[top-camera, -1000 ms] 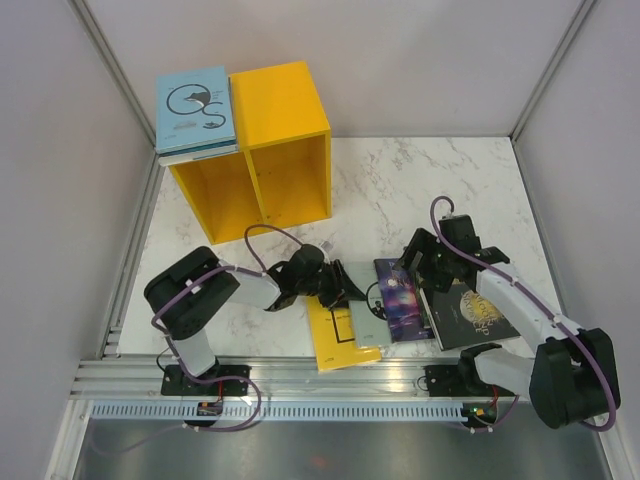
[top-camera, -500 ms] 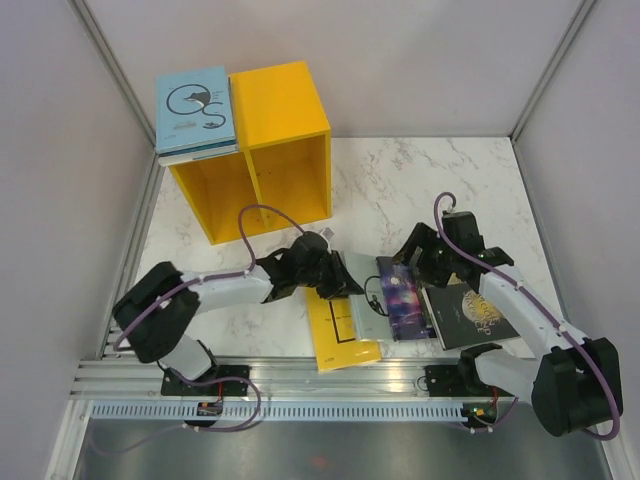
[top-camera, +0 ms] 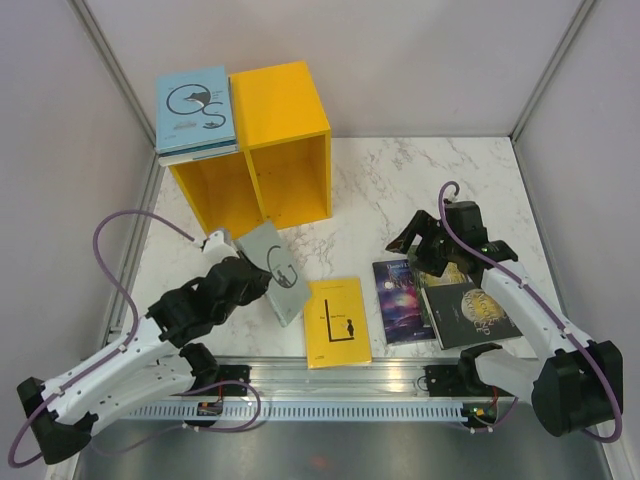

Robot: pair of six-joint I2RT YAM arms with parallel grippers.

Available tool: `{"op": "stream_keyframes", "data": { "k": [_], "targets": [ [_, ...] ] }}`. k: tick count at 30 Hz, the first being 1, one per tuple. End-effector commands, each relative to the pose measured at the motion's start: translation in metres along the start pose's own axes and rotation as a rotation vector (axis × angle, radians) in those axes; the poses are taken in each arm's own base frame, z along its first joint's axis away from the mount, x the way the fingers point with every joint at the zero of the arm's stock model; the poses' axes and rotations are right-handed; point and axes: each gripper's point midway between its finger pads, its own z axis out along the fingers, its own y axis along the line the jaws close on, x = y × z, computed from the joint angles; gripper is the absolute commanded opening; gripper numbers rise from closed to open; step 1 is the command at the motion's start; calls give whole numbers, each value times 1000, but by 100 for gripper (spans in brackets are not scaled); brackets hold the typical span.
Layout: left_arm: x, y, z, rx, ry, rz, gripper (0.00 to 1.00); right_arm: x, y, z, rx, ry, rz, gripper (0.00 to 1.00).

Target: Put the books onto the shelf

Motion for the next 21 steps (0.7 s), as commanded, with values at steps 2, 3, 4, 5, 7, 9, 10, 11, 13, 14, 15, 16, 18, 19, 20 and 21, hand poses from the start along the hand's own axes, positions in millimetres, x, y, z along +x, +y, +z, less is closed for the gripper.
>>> {"op": "stream_keyframes", "data": {
  "k": [2, 3, 4, 5, 7, 9, 10, 11, 13, 14, 15, 16, 18, 19, 20, 21],
  "targets": [
    [-68, 32, -16, -165, -333, -4, 2, -5, 20, -4, -62, -15, -8, 89],
    [-73, 32, -18, -171, -354, -2, 2, -5, 22, -4, -67, -14, -10, 89],
    [-78, 33, -20, -182, -374, 1, 2, -6, 22, -4, -65, -16, -10, 89],
    [-86, 34, -23, -201, -411, 13, 2, -6, 23, -4, -67, -15, -12, 89],
    [-95, 36, -26, -223, -450, 16, 2, -6, 24, -3, -69, -10, -16, 89],
    [-107, 38, -31, -251, -507, 15, 2, -5, 25, -2, -68, -6, -20, 88],
    [-110, 39, -32, -259, -526, 13, 2, -5, 25, -2, -69, -5, -21, 88],
    [-116, 40, -35, -269, -557, 13, 2, -4, 25, -2, -70, -3, -23, 88],
    [-125, 32, -36, -248, -598, -5, 2, -3, 24, -2, -67, 1, -25, 88],
    [-126, 33, -34, -257, -613, 19, 2, -3, 24, -2, -67, 0, -24, 88],
    [-129, 32, -34, -255, -628, 16, 2, -2, 24, -1, -67, 3, -25, 88],
    [-130, 31, -33, -251, -637, 16, 2, -2, 23, 0, -64, 4, -26, 88],
    [-136, 23, -28, -222, -671, 15, 2, -2, 23, 0, -60, 5, -28, 88],
    [-139, 20, -26, -206, -682, 13, 2, -2, 22, 1, -59, 8, -30, 87],
    [-141, 14, -21, -173, -683, 17, 2, -2, 23, 1, -60, 9, -34, 88],
    [-148, 20, -20, -187, -703, -5, 2, -4, 24, 1, -61, 6, -36, 87]
  ]
}}
